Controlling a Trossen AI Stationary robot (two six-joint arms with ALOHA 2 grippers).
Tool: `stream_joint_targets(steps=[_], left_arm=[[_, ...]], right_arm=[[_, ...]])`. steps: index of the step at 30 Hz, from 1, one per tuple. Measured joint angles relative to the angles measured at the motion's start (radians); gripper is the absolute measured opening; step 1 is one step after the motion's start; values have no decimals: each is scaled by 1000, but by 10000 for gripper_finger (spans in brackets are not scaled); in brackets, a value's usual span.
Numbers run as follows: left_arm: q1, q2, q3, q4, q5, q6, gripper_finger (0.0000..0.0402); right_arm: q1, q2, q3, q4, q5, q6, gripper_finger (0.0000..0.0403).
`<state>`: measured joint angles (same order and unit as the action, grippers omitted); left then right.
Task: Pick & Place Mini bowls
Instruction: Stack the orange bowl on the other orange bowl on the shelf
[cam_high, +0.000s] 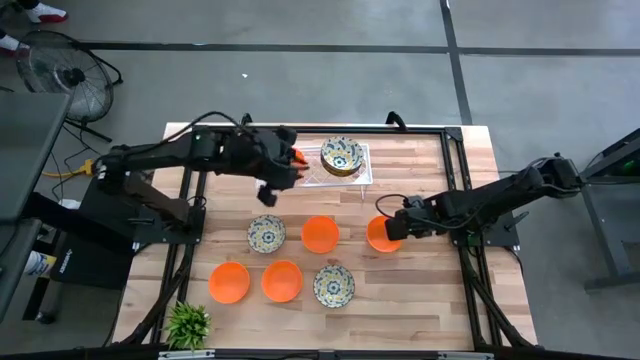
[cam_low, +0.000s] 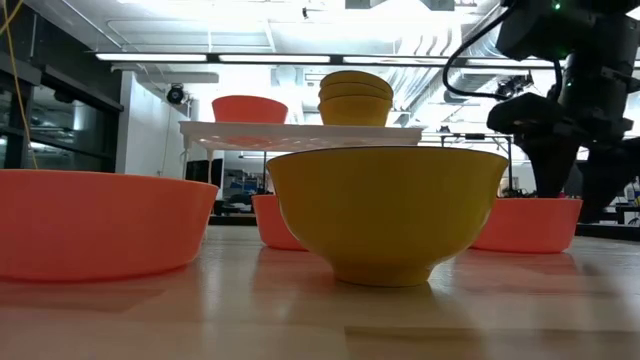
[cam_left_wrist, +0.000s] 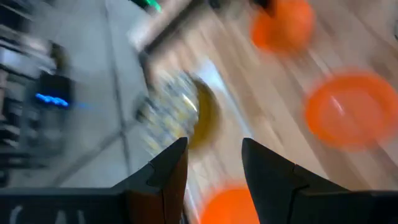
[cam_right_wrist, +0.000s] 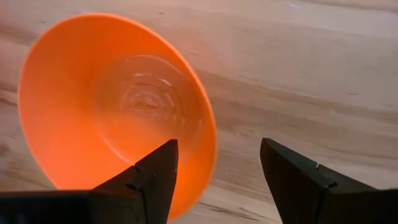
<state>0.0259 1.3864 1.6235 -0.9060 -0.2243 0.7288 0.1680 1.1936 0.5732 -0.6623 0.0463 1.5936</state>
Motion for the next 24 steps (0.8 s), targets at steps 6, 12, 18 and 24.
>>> stream_joint_targets(steps=[6,12,18,24], left_arm=[[2,-111,-111,18,0,31,149],[23,-156,-166,94,41,48,149],[22,-154,-182,95,86,60,149],[20,-153,-180,101,139,63,149]], right_arm=[[0,7,0,1,0,44,214],[0,35,0,14,-49,59,180],[0,44,0,29,-42,80,119],[0,44,0,26,-23,90,48]])
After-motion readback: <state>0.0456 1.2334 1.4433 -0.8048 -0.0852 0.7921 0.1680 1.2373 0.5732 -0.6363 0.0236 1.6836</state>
